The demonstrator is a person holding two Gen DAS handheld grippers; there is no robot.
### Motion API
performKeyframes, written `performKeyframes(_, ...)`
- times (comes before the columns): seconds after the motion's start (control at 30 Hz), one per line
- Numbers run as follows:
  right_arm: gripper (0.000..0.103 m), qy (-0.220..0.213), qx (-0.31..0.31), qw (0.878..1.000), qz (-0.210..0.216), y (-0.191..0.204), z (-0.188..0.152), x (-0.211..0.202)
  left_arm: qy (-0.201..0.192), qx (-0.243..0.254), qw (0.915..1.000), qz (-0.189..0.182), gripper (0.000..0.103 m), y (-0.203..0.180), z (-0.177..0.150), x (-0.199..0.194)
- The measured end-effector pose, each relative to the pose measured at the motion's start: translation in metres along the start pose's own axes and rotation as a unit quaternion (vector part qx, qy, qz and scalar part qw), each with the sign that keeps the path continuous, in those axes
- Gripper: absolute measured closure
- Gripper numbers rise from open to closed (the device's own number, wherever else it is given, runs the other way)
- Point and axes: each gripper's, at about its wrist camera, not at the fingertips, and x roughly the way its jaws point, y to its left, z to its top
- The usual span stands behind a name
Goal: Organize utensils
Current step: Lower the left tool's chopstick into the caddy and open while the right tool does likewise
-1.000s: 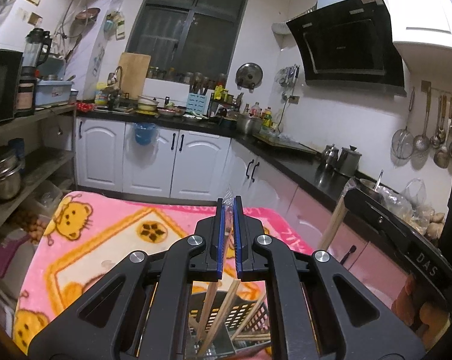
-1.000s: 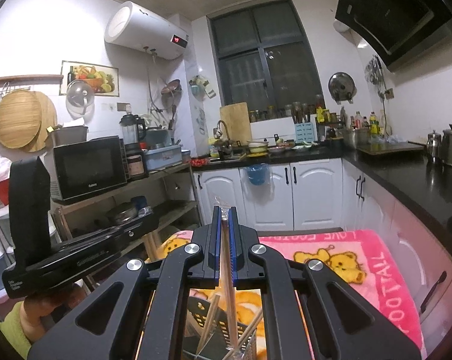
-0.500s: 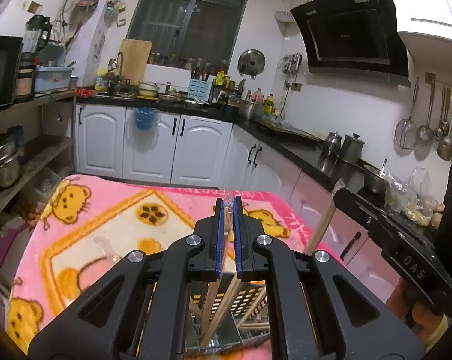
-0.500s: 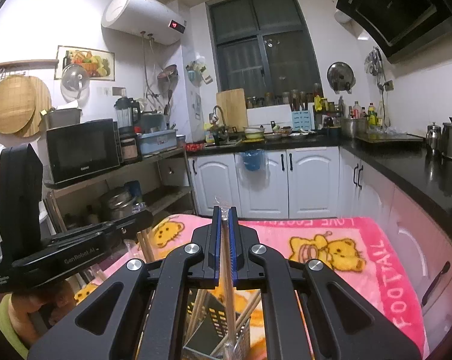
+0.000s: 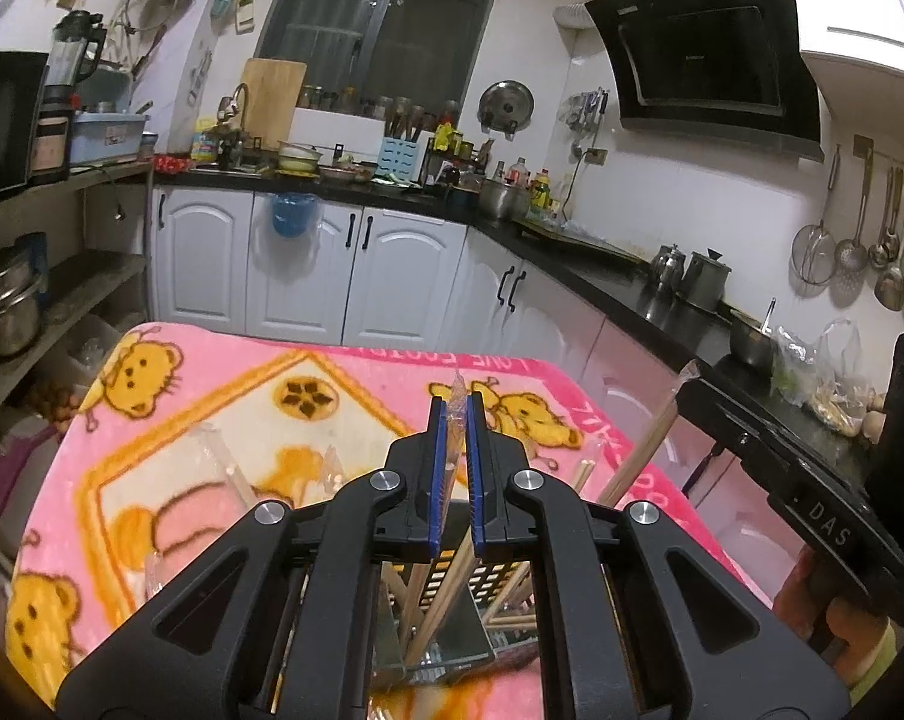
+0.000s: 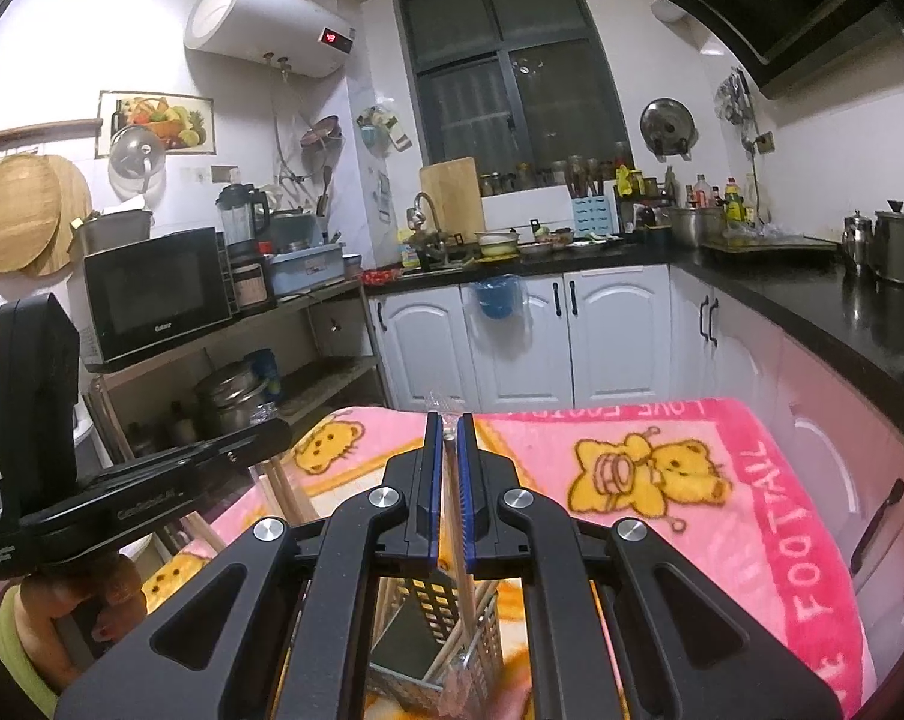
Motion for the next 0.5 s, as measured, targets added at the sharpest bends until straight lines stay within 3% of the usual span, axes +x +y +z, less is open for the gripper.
performKeyframes(0.5, 0.087, 0.015, 0.02, 1.0, -0.006, -0.011, -0.012, -0.008, 0.009, -0.012, 0.9999, -0.006, 0.085, 0.006, -0.01, -0.005)
